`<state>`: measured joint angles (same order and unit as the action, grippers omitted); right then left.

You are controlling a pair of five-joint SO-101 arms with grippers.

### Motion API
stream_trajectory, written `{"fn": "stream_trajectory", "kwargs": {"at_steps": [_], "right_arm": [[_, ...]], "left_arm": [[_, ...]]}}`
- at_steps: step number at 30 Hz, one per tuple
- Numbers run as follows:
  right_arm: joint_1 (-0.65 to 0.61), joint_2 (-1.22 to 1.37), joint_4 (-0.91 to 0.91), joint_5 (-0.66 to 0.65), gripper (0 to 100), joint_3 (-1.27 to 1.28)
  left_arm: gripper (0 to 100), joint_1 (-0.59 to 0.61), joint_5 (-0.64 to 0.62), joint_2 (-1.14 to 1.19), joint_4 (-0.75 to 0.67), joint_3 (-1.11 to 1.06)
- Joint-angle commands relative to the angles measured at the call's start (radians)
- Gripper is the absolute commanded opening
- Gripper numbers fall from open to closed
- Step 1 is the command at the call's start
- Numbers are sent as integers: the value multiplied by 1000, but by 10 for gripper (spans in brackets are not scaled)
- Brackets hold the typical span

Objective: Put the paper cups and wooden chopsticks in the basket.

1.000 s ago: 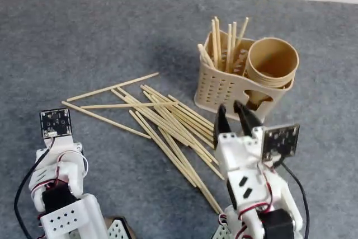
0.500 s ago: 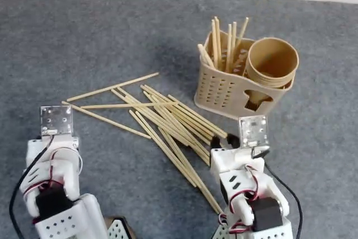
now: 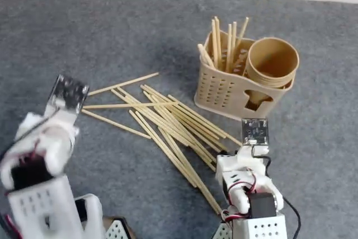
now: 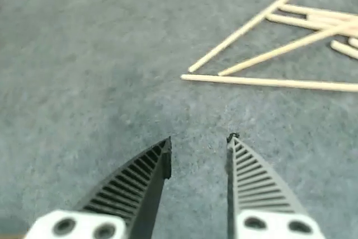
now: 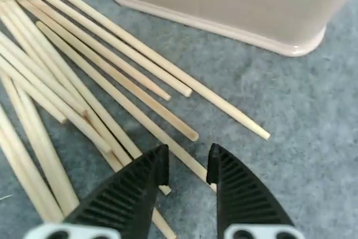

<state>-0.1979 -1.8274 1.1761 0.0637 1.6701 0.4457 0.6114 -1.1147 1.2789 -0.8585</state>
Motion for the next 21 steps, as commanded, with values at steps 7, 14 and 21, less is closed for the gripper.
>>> {"fn": "stream_trajectory", "kwargs": {"at_steps": [7, 14, 21], "right_arm": [[16, -13, 1, 2, 123, 71], [16, -13, 1, 0, 123, 71], [16, -13, -4, 0, 123, 71]], "left_arm": [[168, -157, 198, 622, 3, 335], [168, -246, 296, 951, -86, 476], [168, -326, 308, 1198, -203, 596]]}}
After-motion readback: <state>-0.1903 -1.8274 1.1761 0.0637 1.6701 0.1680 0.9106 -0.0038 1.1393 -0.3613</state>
